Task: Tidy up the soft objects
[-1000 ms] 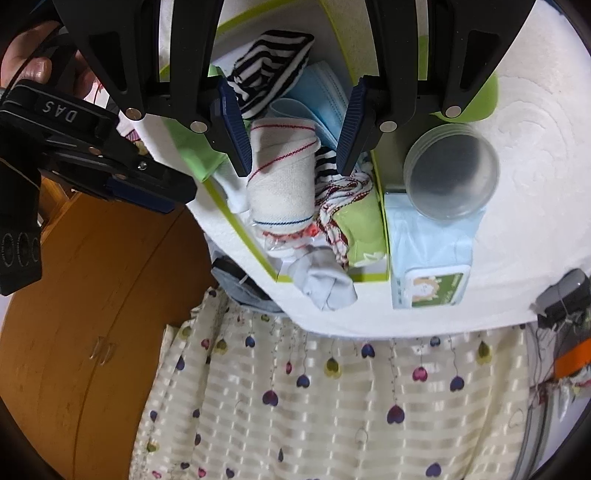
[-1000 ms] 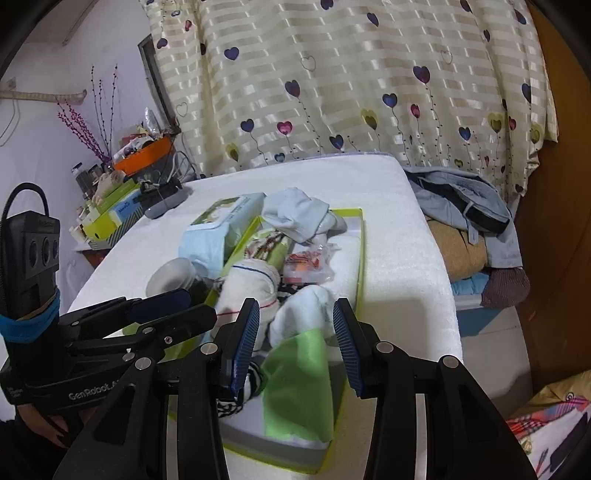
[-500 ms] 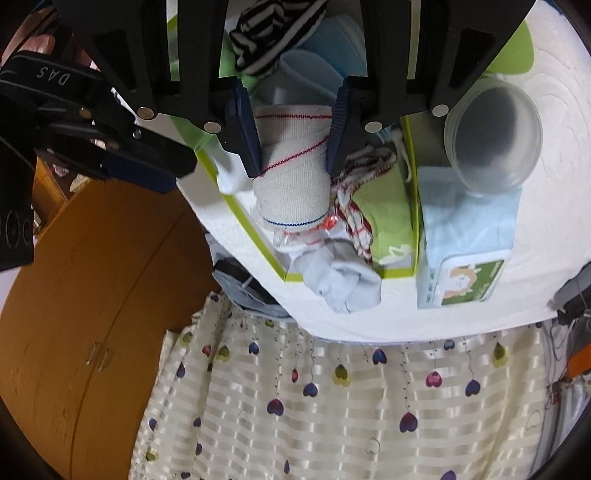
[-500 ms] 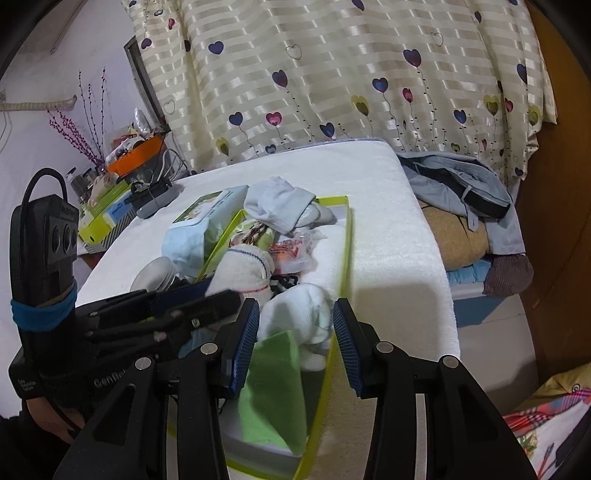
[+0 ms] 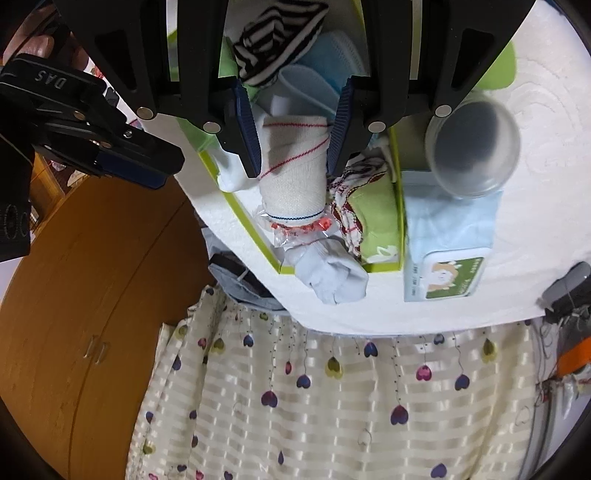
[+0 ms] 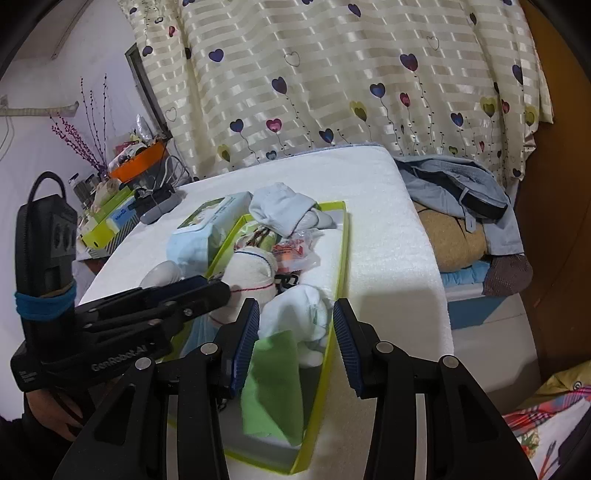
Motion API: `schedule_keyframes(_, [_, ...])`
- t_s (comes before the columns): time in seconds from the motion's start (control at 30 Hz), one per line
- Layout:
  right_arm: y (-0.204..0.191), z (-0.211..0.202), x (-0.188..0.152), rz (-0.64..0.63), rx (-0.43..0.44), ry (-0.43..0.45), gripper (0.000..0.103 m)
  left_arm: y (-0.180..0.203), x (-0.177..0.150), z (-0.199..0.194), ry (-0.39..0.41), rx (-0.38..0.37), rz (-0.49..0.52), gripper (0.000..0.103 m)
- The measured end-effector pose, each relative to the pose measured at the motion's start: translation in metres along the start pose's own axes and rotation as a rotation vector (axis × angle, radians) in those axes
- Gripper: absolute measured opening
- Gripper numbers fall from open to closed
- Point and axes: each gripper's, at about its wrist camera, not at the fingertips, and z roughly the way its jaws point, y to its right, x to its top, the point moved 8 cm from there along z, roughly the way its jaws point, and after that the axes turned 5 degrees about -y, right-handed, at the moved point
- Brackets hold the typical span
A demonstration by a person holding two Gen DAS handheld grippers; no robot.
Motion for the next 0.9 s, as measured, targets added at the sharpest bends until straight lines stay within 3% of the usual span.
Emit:
schedule_keyframes(0.6, [-0.036,-0.020,-0.024,-0.047,-0.002,0.001,0.043,-0.004,-0.032,-0.061,0.077,0.032,0.018,0.035])
schedule_keyframes(0.9, [-0.059,-0.018,-0.056,-0.089,0.008,-0.043,0.043,-0.014,-0.060,-0.079,0.068,0.048,0.000,0.035])
